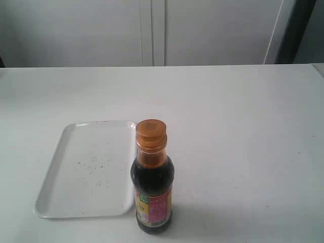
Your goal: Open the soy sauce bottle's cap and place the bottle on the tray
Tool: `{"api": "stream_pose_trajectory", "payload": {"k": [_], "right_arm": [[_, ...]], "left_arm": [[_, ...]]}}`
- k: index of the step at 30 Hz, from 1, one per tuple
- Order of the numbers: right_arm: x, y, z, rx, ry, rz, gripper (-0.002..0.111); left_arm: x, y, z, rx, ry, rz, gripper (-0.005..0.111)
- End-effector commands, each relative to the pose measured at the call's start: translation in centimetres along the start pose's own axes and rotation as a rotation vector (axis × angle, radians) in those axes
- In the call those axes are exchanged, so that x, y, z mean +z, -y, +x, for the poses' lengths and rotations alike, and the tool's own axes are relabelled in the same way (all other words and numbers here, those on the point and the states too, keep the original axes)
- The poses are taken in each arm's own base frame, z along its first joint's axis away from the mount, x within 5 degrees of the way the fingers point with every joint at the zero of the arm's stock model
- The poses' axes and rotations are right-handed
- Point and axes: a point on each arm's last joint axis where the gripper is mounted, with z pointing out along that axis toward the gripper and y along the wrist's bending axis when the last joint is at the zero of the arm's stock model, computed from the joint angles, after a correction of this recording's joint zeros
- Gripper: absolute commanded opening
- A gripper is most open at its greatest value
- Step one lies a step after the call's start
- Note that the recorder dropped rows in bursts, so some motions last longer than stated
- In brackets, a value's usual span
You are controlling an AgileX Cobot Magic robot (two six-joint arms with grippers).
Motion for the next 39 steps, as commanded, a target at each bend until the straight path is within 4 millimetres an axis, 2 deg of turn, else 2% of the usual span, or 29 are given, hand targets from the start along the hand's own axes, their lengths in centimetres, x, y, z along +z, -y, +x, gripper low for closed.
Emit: {"api": "stream_pose_trajectory", "payload": {"k": [1,11,17,24,32,39], "right_arm": [[0.0,0.0,0.1,0.007,0.01,0.006,0.0],[0.0,0.0,0.1,0.007,0.01,0.006,0.0],[0.0,0.0,0.1,0.007,0.01,0.006,0.0],[0.0,0.0,0.1,0.007,0.01,0.006,0.0],[0.0,0.0,0.1,0.007,0.01,0.006,0.0],[0.0,0.0,0.1,0.006,0.008,0.006,0.0]], "left_arm": [[0.0,-0.1,-0.7,-0.065,0.088,-0.006,0.0],[-0.7,-0.3,-3.4,-0.198,0.401,0.0,0.0],[-0.8,-0.2,-4.0,-0.153,0.423,0.011,0.0],[-0.4,0.0,-7.0,-0.088,0.399,0.022,0.0],[1.6,0.6,-11.0,0.002,0.398,0.076,0.0],[4.8,1.4,-13.0,0.102,0.37,0.154,0.0]]}}
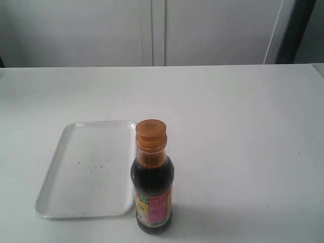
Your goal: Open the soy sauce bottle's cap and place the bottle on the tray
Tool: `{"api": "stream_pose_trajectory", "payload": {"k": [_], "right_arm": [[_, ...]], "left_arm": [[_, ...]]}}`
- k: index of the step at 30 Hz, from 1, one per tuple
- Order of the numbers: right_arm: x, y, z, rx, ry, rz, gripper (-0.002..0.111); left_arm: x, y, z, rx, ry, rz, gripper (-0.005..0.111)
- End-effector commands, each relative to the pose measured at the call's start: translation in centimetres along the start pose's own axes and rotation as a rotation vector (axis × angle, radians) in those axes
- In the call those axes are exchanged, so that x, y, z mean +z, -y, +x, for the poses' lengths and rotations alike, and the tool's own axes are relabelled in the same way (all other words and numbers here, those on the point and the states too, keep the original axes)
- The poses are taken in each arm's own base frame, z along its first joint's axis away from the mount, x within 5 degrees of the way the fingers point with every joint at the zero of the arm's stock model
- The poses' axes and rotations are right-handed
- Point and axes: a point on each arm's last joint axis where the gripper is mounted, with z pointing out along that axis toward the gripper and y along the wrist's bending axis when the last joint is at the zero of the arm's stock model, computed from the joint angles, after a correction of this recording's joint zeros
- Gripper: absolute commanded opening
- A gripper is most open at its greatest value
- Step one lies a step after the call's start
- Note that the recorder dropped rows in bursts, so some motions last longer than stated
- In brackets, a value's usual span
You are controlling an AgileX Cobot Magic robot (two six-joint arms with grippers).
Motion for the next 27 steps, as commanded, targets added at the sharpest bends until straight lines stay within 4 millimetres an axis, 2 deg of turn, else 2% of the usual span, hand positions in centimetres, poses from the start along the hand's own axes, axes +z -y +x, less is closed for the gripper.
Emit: {"api": "stream_pose_trajectory", "payload": {"k": [1,11,14,20,27], "right_arm": [[0.0,0.0,0.1,0.005,0.008,0.006,0.0],[0.0,0.0,0.1,0.005,0.008,0.006,0.0],[0.0,0.0,0.1,0.005,0.008,0.006,0.0],[0.0,0.0,0.1,0.005,0.008,0.006,0.0],[0.0,0.0,0.1,0.005,0.008,0.006,0.0]], "left_arm": [[2.2,0.2,-0.2,0.042,-0.021,0.06,0.0],[5.8,2.0,1.6,0.013,0.019,0.326,0.0],[6.1,2.9,1.6,-0.009,0.088,0.444,0.0],[7.0,3.1,2.6,-0.033,0.04,0.488,0.0],[7.6,4.4,2.6,0.005,0.031,0.625,0.0]]}}
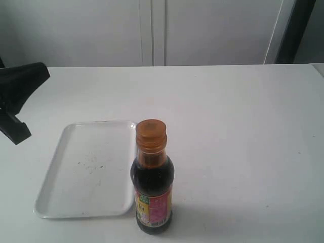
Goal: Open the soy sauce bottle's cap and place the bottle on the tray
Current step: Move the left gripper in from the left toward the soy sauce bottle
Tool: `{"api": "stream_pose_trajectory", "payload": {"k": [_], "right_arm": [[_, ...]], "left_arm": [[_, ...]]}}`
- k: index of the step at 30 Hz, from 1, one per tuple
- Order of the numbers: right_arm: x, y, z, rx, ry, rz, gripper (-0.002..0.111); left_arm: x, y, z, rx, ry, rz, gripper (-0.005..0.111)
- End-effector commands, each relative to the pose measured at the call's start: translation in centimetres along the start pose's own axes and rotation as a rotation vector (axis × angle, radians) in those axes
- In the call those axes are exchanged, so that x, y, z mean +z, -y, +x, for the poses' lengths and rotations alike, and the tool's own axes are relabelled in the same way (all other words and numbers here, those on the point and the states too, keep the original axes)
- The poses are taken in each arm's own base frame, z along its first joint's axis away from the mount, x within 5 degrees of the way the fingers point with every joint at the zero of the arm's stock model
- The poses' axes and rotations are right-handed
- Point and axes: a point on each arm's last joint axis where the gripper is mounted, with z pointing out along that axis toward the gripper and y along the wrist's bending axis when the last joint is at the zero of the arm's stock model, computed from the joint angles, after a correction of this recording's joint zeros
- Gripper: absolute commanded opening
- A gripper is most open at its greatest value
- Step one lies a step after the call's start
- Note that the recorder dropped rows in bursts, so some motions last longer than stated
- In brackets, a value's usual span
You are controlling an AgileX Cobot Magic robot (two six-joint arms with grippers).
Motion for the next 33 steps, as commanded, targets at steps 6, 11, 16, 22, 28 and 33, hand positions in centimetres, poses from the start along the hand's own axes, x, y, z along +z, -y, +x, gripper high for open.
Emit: {"api": "stream_pose_trajectory", "payload": {"k": [6,11,16,22,28,33], "right_arm": [[0.0,0.0,0.1,0.005,0.008,0.006,0.0],[0.0,0.0,0.1,0.005,0.008,0.006,0.0],[0.0,0.0,0.1,0.005,0.008,0.006,0.0],[0.0,0.0,0.1,0.005,0.008,0.006,0.0],[0.0,0.0,0.1,0.005,0.008,0.006,0.0],[0.0,0.0,0.1,0.005,0.008,0.006,0.0]], "left_arm": [[1.9,2.0,-0.5,-0.039,0.019,0.165,0.0],[2.4,3.1,-0.6,-0.077,0.02,0.227,0.026],[3.0,4.0,-1.1,-0.152,0.037,0.269,0.071],[3.8,5.3,-2.5,-0.303,0.056,0.347,0.105],[4.3,6.3,-3.3,-0.199,0.047,0.453,0.105],[4.6,8.0,-3.5,-0.208,0.058,0.52,0.105]]}}
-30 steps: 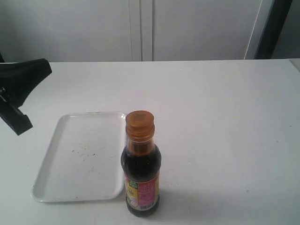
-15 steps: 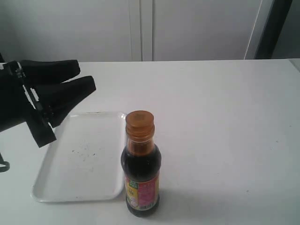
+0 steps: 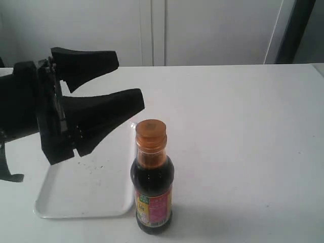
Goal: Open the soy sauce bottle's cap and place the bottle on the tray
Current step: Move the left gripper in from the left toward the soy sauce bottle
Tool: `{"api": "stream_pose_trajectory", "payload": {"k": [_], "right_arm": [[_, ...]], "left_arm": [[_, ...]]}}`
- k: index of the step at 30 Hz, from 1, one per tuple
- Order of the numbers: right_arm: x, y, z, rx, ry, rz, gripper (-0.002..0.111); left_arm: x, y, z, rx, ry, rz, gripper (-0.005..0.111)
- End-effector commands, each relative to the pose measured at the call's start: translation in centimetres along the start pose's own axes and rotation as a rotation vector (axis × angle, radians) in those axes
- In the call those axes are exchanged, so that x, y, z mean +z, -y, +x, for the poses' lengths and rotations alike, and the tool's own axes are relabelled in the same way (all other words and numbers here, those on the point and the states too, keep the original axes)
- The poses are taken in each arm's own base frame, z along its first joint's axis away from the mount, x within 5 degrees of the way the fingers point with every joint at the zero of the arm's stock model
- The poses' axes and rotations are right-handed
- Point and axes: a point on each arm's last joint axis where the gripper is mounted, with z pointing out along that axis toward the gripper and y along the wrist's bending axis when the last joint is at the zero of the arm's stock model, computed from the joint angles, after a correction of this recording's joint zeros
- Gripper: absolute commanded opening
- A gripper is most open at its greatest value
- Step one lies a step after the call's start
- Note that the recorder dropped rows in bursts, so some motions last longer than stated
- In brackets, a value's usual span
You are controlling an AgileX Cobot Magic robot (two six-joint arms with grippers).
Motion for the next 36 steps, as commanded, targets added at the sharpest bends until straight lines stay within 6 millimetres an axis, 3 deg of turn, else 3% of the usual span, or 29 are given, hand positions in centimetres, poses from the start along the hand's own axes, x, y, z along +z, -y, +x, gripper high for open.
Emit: {"api": "stream_pose_trajectory", "payload": {"k": [1,10,26,36], "right_arm": [[0.0,0.0,0.1,0.005,0.008,0.006,0.0],[0.0,0.0,0.1,0.005,0.008,0.006,0.0],[0.0,0.0,0.1,0.005,0.008,0.006,0.0],[0.0,0.0,0.1,0.005,0.008,0.006,0.0]], "left_arm": [[0.9,0.9,0.3,0.001,0.005,0.06,0.105],[2.3,1.2,2.2,0.003,-0.032,0.093,0.105],[3.3,0.4,5.0,0.008,-0.116,0.099,0.105],[3.8,1.4,5.5,0.081,-0.125,0.15,0.105]]}}
